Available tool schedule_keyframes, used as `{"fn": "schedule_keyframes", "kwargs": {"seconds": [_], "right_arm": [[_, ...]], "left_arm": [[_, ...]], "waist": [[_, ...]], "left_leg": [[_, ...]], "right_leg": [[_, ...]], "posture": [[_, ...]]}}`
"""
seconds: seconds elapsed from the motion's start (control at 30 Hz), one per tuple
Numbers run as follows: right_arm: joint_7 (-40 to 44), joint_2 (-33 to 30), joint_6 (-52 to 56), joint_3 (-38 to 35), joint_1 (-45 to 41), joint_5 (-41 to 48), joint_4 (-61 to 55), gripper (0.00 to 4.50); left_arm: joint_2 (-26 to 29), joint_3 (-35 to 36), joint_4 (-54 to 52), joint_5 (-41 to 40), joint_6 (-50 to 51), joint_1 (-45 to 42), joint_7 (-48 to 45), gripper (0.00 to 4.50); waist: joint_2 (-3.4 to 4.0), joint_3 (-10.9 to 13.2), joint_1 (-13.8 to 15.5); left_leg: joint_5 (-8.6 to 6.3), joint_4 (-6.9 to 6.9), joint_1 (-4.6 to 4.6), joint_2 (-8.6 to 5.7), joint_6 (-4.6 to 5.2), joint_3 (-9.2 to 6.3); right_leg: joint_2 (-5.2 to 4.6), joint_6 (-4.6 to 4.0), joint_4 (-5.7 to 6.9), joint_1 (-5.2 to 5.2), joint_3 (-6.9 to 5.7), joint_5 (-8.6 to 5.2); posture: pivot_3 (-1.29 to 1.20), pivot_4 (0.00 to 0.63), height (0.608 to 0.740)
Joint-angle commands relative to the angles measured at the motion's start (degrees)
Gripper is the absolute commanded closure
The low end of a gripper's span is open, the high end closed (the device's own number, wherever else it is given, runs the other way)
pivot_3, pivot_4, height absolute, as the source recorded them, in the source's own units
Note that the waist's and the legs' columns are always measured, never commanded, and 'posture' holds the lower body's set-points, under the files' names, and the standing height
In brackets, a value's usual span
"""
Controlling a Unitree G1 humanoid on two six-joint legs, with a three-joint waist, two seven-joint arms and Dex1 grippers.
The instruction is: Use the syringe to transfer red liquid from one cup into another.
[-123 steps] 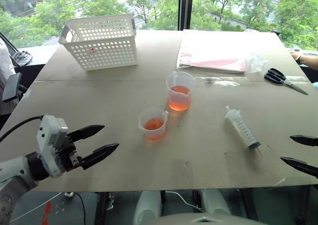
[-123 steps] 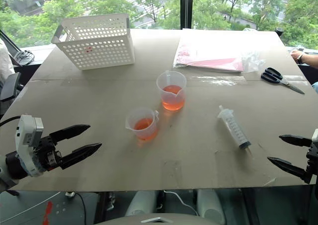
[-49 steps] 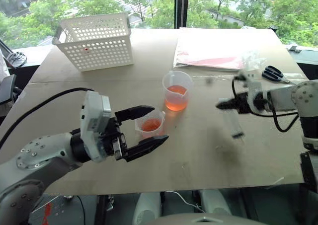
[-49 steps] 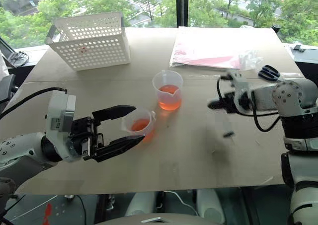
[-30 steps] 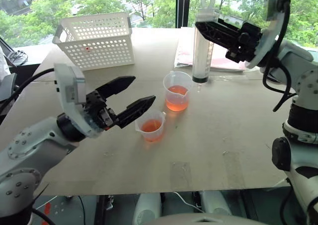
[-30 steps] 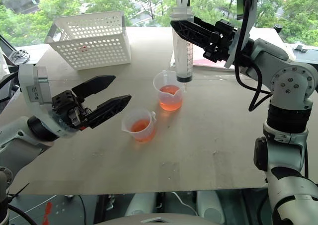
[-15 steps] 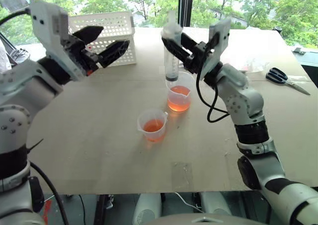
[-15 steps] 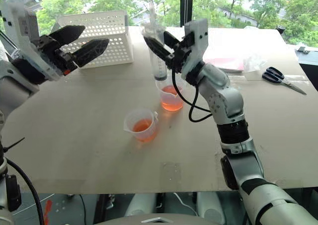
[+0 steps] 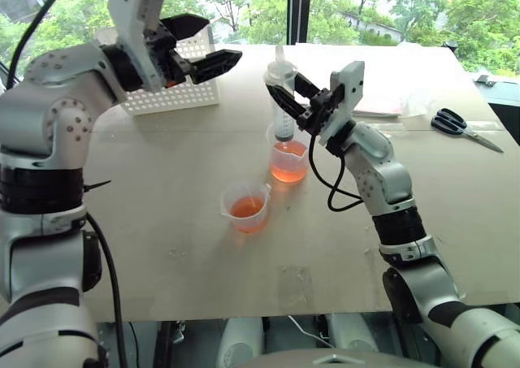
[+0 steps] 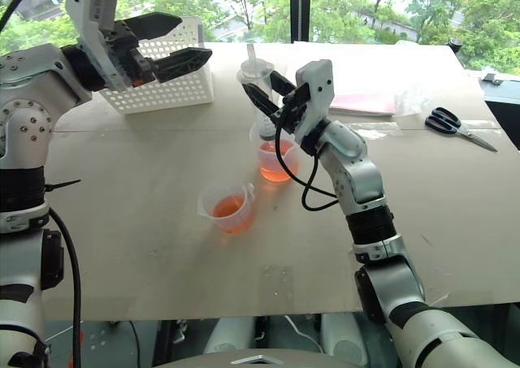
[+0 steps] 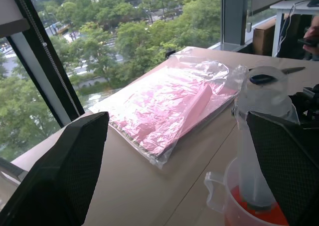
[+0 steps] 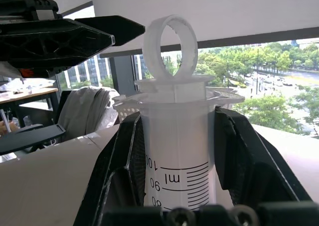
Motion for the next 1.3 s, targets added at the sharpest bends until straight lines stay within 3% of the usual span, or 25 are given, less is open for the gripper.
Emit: {"fn": "schedule_keyframes", "kwargs": {"seconds": [0.03, 0.33, 0.53, 0.63, 0.73, 0.9, 0.97, 1.3], "right_arm": [[1.1, 0.5, -2.1, -0.6, -0.1, -0.2, -0.3, 3.05], [3.3, 0.8, -2.3, -0.8, -0.2, 0.3, -1.2, 3.05], [4.4, 0.9, -1.5, -0.2, 0.8, 0.5, -3.6, 3.05], [5.3, 0.8, -0.8, 0.2, 1.5, 0.6, -4.4, 3.05], [5.8, 0.8, 0.2, 0.5, 1.7, 1.0, -5.0, 3.05], [5.6, 0.6, 1.7, 0.3, 1.9, 1.5, -5.3, 3.05], [5.7, 0.5, 2.3, 0.2, 2.1, 1.4, -5.3, 3.05], [6.6, -0.3, 5.6, 3.6, 5.9, -0.3, -6.1, 3.05]], "left_arm": [[-2.6, -2.6, 3.5, 4.9, -3.4, -4.4, -4.9, 0.0], [-10.7, -6.4, 13.1, 14.6, -9.6, -9.1, -9.7, 0.0], [-12.5, -5.5, 16.8, 17.2, -11.5, -10.8, -12.3, 0.0], [-13.9, -5.3, 18.1, 17.4, -12.8, -11.3, -14.3, 0.77], [-15.3, -4.7, 16.9, 15.7, -13.2, -10.9, -18.3, 2.32], [-16.4, -3.4, 15.8, 15.8, -13.6, -10.7, -19.0, 4.32], [-16.6, -2.8, 16.2, 16.0, -13.9, -10.9, -18.5, 4.5], [-17.8, -1.5, 19.0, 17.2, -15.1, -13.5, -16.8, 4.5]], "waist": [[0.0, 0.0, 0.1], [0.0, 0.0, -0.2], [0.0, 0.0, -0.3], [0.0, 0.0, -0.1], [-0.01, 0.0, -0.1], [-0.01, 0.0, -0.1], [0.0, 0.0, -0.3], [-0.01, 0.0, -0.1]], "left_leg": [[0.0, 0.04, -0.04, -0.01, 0.0, -0.03], [0.0, 0.06, -0.06, 0.01, 0.01, -0.03], [-0.01, 0.07, -0.08, 0.01, 0.02, -0.01], [-0.01, 0.07, -0.08, 0.01, 0.02, -0.01], [-0.01, 0.11, -0.09, 0.01, 0.02, -0.01], [-0.01, 0.11, -0.09, 0.01, 0.03, -0.03], [-0.01, 0.11, -0.09, 0.01, 0.03, -0.03], [-0.01, 0.13, -0.08, 0.01, 0.03, -0.03]], "right_leg": [[0.0, 0.0, 0.0, 0.0, -0.02, 0.0], [0.02, 0.01, 0.11, -0.09, 0.02, 0.0], [0.02, 0.01, 0.11, -0.11, 0.04, 0.0], [0.02, 0.01, 0.11, -0.1, 0.04, 0.0], [0.01, 0.01, 0.13, -0.1, 0.03, 0.01], [0.01, 0.01, 0.14, -0.1, 0.03, 0.01], [0.01, 0.01, 0.15, -0.1, 0.03, 0.01], [0.01, 0.01, 0.17, -0.1, 0.04, 0.01]], "posture": [[0.0, 0.15, 0.74], [0.0, 0.15, 0.74], [0.0, 0.15, 0.74], [0.0, 0.15, 0.74], [0.0, 0.15, 0.74], [0.0, 0.15, 0.74], [0.0, 0.15, 0.74], [0.0, 0.15, 0.74]]}}
